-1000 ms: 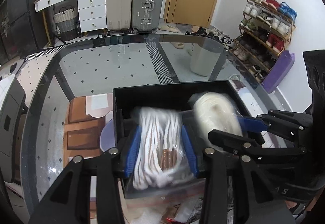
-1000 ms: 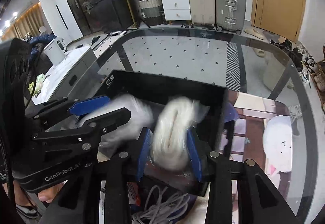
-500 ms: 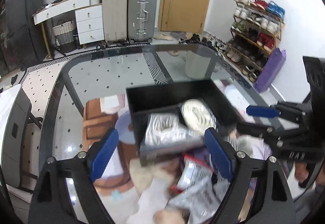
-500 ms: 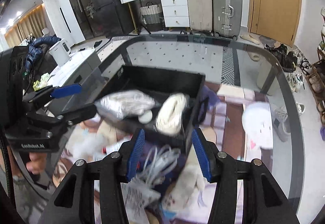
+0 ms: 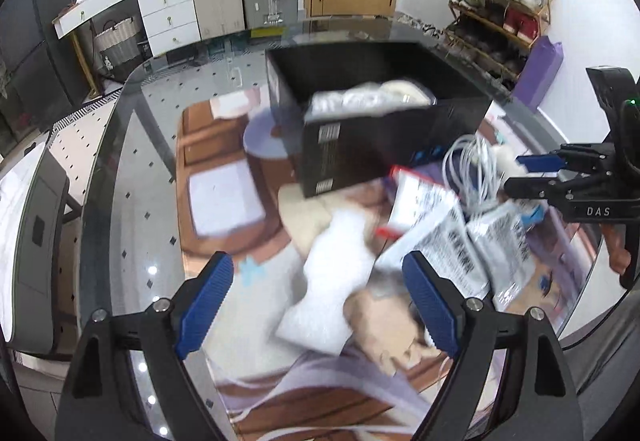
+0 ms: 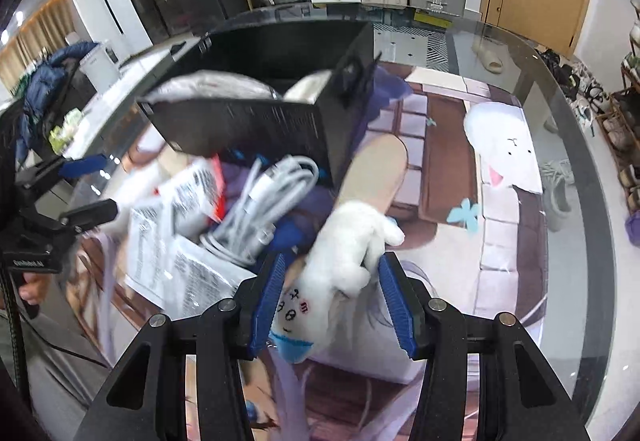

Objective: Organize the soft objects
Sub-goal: 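Reach the left tool to the white foam while the right tool reaches the white plush toy, then grasp and lift the foam with the left tool while the right tool lifts the plush toy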

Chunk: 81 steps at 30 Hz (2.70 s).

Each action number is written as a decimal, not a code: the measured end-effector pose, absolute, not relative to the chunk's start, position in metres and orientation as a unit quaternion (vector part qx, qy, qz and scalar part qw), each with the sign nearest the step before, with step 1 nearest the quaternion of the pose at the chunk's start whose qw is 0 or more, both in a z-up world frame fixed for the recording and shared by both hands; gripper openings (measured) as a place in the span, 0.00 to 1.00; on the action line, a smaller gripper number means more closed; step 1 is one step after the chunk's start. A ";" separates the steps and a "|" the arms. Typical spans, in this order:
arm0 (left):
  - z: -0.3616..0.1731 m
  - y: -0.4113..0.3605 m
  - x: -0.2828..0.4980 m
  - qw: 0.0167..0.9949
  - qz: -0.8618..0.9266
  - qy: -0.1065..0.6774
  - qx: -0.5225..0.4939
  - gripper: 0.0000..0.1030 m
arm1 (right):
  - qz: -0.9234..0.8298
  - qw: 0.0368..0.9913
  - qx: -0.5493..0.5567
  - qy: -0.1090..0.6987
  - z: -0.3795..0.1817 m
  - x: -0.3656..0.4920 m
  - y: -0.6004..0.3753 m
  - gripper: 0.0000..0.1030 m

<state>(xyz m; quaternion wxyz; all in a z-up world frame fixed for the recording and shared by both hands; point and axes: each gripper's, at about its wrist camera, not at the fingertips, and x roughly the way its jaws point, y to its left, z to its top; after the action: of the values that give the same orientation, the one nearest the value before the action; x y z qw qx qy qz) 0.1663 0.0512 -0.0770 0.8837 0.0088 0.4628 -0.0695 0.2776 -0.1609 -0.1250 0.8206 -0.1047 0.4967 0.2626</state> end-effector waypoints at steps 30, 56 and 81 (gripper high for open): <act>-0.086 0.044 0.169 0.869 -0.066 0.491 -0.014 0.73 | 0.283 0.816 -0.123 0.488 -0.115 0.257 -0.170 0.41; -0.070 0.031 0.153 0.880 -0.080 0.469 0.004 0.37 | 0.309 0.813 -0.136 0.474 -0.098 0.244 -0.170 0.20; -0.014 0.017 0.153 0.911 -0.083 0.404 0.001 0.37 | 0.343 0.850 -0.108 0.385 -0.021 0.216 -0.159 0.20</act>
<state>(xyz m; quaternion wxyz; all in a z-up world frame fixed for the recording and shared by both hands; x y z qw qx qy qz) 0.1525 0.0170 -0.0138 0.9108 0.0008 0.4044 -0.0829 0.2165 -0.1589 -0.0207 0.8502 -0.1080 0.3846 0.3428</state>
